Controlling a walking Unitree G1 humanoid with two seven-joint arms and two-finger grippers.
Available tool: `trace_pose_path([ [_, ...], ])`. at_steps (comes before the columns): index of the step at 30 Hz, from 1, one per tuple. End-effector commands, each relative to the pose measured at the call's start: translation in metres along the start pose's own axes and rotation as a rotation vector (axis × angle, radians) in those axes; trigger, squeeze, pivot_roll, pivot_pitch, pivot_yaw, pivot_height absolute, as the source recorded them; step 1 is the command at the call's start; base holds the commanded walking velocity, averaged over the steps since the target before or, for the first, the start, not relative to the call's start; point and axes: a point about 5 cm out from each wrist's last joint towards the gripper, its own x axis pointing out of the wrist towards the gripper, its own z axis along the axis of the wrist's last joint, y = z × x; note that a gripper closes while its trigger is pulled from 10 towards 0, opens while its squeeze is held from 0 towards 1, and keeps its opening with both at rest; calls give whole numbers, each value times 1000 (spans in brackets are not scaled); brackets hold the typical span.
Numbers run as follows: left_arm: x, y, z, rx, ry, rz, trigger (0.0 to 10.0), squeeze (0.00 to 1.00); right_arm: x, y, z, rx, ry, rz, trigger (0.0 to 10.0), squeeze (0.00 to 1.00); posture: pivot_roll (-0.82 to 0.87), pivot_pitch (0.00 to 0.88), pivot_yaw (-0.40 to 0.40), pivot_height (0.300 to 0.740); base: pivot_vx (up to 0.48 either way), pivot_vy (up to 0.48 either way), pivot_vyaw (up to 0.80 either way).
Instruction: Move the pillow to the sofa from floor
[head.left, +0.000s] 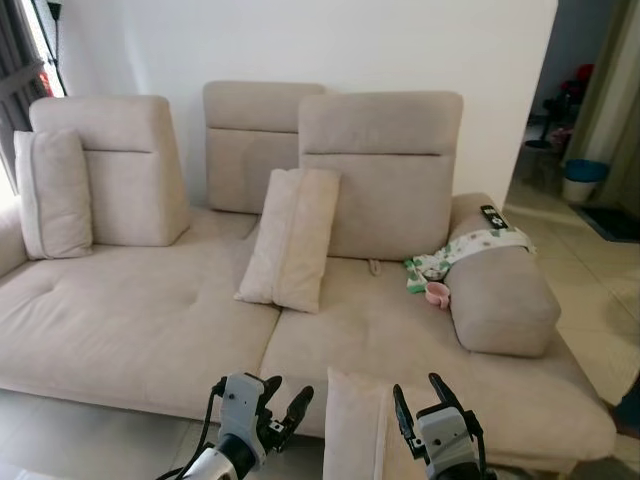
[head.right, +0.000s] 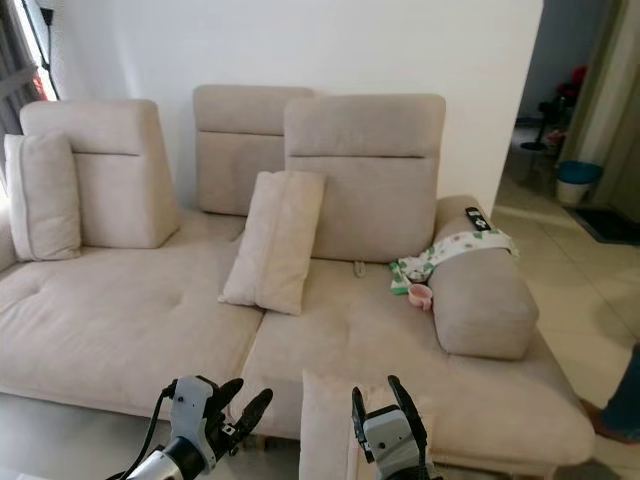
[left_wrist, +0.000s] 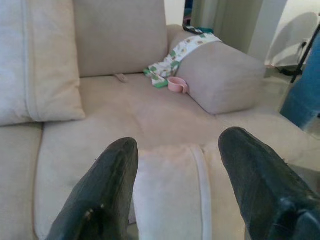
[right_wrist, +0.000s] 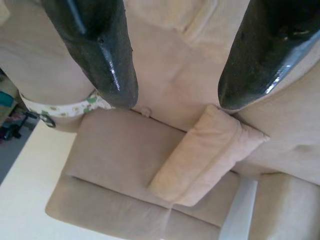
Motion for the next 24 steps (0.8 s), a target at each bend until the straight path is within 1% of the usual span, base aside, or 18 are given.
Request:
trace_pose_path([
  [1, -1, 0, 0, 21, 8, -4, 10000, 0, -1, 2, 1, -2, -2, 10, 10000, 0, 87, 0, 83, 596, 0, 0, 0],
  [18, 0, -1, 2, 40, 0, -11, 10000, 0, 0, 3, -2, 12, 8, 15, 10000, 0, 86, 0, 90, 538, 0, 0, 0],
  [19, 0, -2, 2, 46, -3, -17, 10000, 0, 0, 4, -3, 25, 13, 28, 10000, 0, 86, 0, 91, 528, 0, 0, 0],
  [23, 1, -3, 3, 57, -6, -25, 10000, 0, -1, 4, -4, 37, 17, 49, 10000, 0, 86, 0, 93, 519, 0, 0, 0],
  [24, 2, -5, 6, 93, -15, -49, 10000, 0, -6, 4, -9, 46, 41, 114, 10000, 0, 80, 0, 96, 519, 0, 0, 0],
])
